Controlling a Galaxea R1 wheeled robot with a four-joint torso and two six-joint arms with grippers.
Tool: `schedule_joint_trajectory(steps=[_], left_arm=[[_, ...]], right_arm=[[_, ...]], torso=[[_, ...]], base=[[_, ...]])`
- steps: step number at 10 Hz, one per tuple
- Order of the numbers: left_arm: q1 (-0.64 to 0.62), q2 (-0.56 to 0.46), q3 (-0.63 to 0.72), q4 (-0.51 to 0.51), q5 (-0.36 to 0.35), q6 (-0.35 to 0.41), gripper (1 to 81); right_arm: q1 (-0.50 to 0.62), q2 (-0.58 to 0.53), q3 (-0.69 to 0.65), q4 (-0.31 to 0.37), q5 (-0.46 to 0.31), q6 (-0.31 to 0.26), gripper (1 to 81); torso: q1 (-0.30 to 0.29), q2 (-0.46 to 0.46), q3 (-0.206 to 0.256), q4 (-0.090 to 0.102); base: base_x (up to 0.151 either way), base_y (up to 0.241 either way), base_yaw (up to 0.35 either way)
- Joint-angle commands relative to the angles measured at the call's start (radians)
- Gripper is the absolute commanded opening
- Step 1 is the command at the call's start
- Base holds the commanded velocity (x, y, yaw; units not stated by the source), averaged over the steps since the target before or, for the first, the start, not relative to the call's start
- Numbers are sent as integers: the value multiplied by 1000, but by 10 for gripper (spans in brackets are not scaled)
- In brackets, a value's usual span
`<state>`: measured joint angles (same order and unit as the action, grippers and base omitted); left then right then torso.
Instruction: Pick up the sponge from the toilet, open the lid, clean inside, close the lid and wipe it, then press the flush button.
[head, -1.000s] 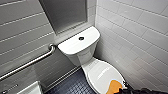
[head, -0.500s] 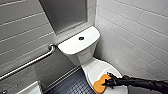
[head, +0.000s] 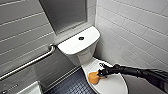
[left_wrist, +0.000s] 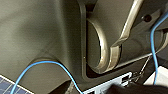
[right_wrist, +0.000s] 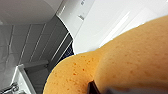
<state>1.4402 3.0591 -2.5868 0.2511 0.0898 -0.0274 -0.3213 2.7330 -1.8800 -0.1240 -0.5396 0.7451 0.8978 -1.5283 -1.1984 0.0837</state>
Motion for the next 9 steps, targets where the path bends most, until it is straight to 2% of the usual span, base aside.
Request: schedule_joint_trajectory(steps=[1, 4, 7, 9], left_arm=[[26, 4, 5, 5, 90, 3, 811], [26, 4, 5, 5, 90, 1, 811], [26, 4, 5, 5, 90, 1, 811], [26, 4, 5, 4, 90, 1, 811]], right_arm=[[170, 18, -6, 11, -26, 10, 10], [150, 50, -36, 9, -17, 16, 10], [89, 119, -102, 4, 39, 14, 10], [47, 124, -112, 3, 47, 10, 10]], torso=[[0, 0, 0, 0], [0, 0, 0, 0], [0, 0, 0, 0], [0, 0, 0, 0]], base=[[0, 0, 0], [0, 0, 0], [0, 0, 0], [0, 0, 0]])
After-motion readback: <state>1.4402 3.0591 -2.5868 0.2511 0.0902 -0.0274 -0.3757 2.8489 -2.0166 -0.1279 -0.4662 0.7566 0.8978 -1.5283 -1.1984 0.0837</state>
